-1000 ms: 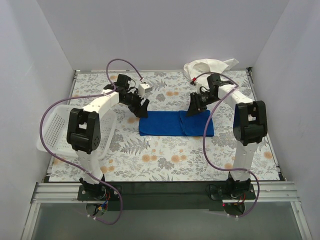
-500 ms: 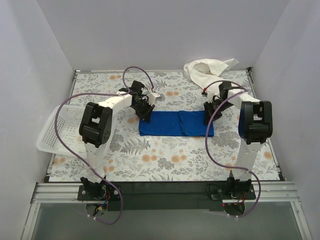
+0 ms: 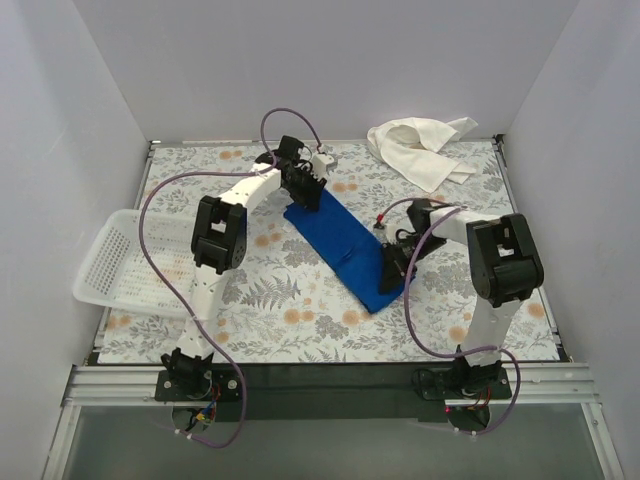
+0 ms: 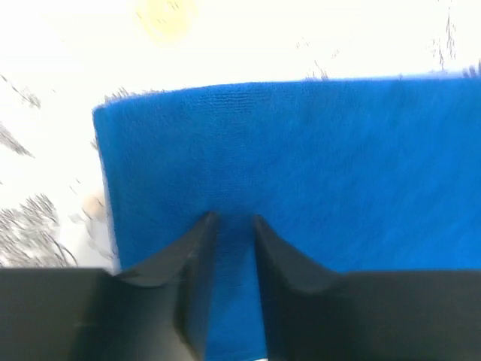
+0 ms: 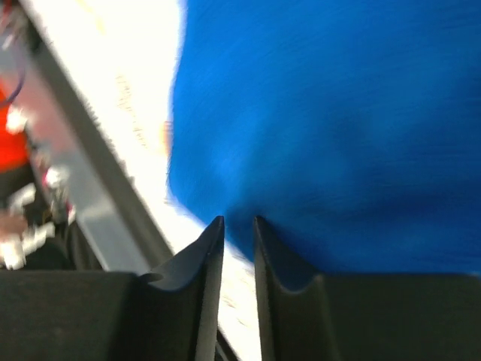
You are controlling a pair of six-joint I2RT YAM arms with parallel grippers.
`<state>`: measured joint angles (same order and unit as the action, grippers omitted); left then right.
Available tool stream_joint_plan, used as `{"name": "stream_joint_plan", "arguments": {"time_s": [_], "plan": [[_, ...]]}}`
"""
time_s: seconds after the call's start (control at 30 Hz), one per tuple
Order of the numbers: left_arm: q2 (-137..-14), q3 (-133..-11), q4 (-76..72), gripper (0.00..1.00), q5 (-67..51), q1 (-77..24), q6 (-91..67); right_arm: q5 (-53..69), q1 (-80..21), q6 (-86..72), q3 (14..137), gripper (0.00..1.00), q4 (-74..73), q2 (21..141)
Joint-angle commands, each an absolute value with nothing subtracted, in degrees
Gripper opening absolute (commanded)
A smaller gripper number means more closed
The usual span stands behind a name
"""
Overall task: Roll the towels
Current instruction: Fold the towel
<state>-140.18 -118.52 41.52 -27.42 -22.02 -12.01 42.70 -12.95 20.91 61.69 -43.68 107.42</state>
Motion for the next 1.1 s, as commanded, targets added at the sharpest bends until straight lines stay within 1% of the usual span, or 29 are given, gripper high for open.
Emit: {"name": "stream_joint_plan", "arguments": {"time_s": [0.0,0.07,0.1,0.13,0.2,0.23,0.27,0.37,0.43,0.57,0.73,0.9,0.97,1.07], "plan": [[-142.5,-125.8,41.5,0.28,-27.8,-21.2,-12.3,52.4,-19.0,20.3,61.5,0.25,-45.7,103.5],[-139.1,-124.5,40.6,0.34,-27.9,-21.2,-11.5,53.8,-18.6,19.2,63.7,0.29,-46.5,101.9],[-137.1,-123.2,38.9,0.4,-27.4,-21.2,-11.3,54.4,-18.2,19.3,64.6,0.29,-47.9,101.3],[-135.2,-119.4,37.9,0.42,-26.7,-21.2,-11.3,54.8,-17.1,19.4,66.3,0.29,-48.3,100.2],[-129.3,-115.4,36.1,0.47,-27.0,-21.2,-10.9,55.5,-15.5,19.5,67.6,0.3,-49.1,99.3],[-127.7,-112.3,36.1,0.41,-27.9,-21.2,-11.1,55.2,-14.7,19.8,68.5,0.3,-49.1,98.9],[-125.2,-110.6,35.9,0.32,-28.4,-21.2,-11.6,54.5,-13.5,20.2,68.9,0.3,-49.1,99.0],[-123.5,-106.4,36.6,0.16,-29.9,-21.3,-12.8,49.3,-12.9,22.0,69.9,0.29,-48.8,100.9],[-124.2,-105.4,38.0,0.0,-30.2,-21.7,-13.1,48.4,-13.0,22.5,70.0,0.28,-48.4,103.3],[-126.4,-104.5,38.9,0.0,-31.1,-21.8,-14.7,45.0,-12.8,23.6,68.7,0.23,-46.8,106.4],[-130.2,-106.0,38.5,0.0,-30.1,-21.9,-15.3,45.1,-12.7,22.1,63.9,0.23,-43.3,108.5],[-134.9,-109.4,38.1,0.0,-30.6,-21.9,-15.1,50.1,-13.4,18.6,60.3,0.22,-39.5,109.5],[-137.5,-111.5,37.8,0.0,-29.7,-21.9,-14.4,51.5,-14.9,16.0,57.8,0.23,-37.9,109.9],[-140.6,-116.1,37.8,0.0,-28.4,-21.8,-13.4,56.8,-18.2,10.0,54.4,0.24,-32.5,109.9]]}}
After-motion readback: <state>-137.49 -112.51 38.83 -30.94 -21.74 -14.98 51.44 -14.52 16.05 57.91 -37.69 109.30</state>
